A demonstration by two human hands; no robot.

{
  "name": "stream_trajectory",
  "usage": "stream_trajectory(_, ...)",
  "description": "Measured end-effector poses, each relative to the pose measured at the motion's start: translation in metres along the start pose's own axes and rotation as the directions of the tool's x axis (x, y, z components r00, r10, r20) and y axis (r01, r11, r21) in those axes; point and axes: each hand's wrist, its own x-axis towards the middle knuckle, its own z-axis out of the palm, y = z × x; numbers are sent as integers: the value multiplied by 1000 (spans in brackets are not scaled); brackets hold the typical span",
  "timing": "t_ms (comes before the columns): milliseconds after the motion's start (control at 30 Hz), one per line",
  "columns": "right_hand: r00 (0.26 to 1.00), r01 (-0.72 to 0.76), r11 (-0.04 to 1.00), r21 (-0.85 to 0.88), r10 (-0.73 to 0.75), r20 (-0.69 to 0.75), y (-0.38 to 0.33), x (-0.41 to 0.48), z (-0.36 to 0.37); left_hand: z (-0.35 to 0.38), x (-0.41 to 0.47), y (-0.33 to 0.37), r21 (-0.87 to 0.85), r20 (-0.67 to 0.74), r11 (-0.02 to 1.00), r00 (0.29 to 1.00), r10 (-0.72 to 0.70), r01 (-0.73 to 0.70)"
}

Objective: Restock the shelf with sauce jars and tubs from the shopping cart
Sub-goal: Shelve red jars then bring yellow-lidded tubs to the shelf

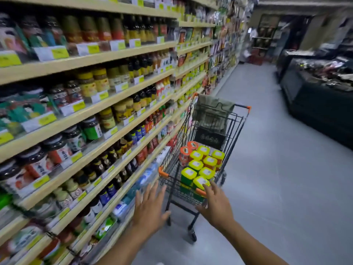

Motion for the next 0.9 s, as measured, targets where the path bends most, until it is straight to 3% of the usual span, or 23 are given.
stream_trajectory(200, 995, -98, 995, 5, 98, 14, 42, 48, 0, 19, 95, 27, -78, 85, 992, 991, 101, -95)
stream_trajectory(333, 988, -140, 989, 52, 143, -60, 55, 96, 1, 28, 160, 32, -98, 118, 985, 981, 153, -142)
stream_trajectory(467, 975, -217, 975, 51, 214, 62, 65, 137, 9, 40, 216, 27, -105, 165, 981, 970, 177, -161)
stream_trajectory(900, 966, -212, 976, -57, 218, 141, 104, 251, 17, 78, 325, 21, -119, 313, 985, 937, 157, -125)
